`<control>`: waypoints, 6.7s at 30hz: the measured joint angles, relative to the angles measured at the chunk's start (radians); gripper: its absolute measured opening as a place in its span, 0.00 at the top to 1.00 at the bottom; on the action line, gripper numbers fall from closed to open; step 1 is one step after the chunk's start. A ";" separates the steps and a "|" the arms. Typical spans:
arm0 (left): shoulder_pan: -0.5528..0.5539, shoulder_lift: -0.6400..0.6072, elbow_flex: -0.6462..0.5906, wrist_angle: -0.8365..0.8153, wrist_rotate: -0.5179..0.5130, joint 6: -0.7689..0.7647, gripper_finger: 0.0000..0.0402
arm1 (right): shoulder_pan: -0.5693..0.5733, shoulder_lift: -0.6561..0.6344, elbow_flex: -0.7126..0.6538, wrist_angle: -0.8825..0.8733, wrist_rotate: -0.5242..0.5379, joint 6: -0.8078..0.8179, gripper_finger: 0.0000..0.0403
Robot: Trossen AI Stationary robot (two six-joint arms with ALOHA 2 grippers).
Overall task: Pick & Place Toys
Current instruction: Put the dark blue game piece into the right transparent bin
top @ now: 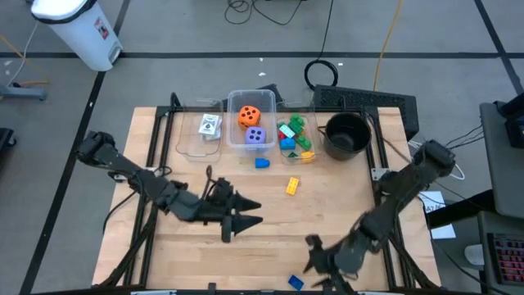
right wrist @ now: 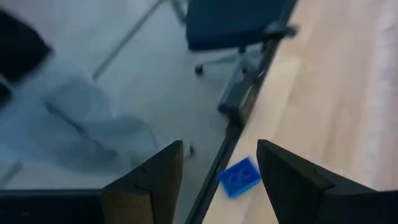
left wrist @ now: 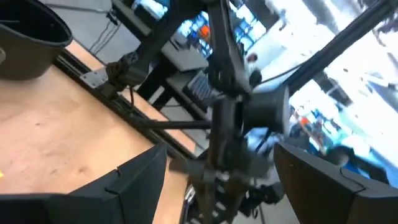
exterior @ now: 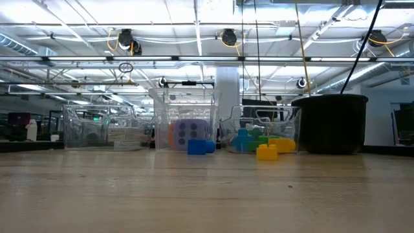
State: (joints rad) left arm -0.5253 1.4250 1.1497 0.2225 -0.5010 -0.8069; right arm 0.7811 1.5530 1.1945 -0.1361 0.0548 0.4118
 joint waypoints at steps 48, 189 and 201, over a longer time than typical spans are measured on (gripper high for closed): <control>-0.102 0.244 0.000 0.380 -0.288 -0.139 0.25 | -0.059 0.325 0.023 -0.389 0.395 0.182 0.51; 0.239 0.214 -0.001 0.351 0.619 -0.031 0.82 | -0.519 -0.242 0.027 0.062 -0.288 0.335 0.61; 0.241 0.197 -0.001 0.370 0.636 -0.026 0.68 | -0.547 -0.241 0.027 0.061 -0.347 0.321 0.61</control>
State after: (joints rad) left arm -0.2848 1.6218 1.1488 0.5928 0.1352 -0.8329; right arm 0.2336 1.3117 1.2213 -0.0749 -0.2924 0.7332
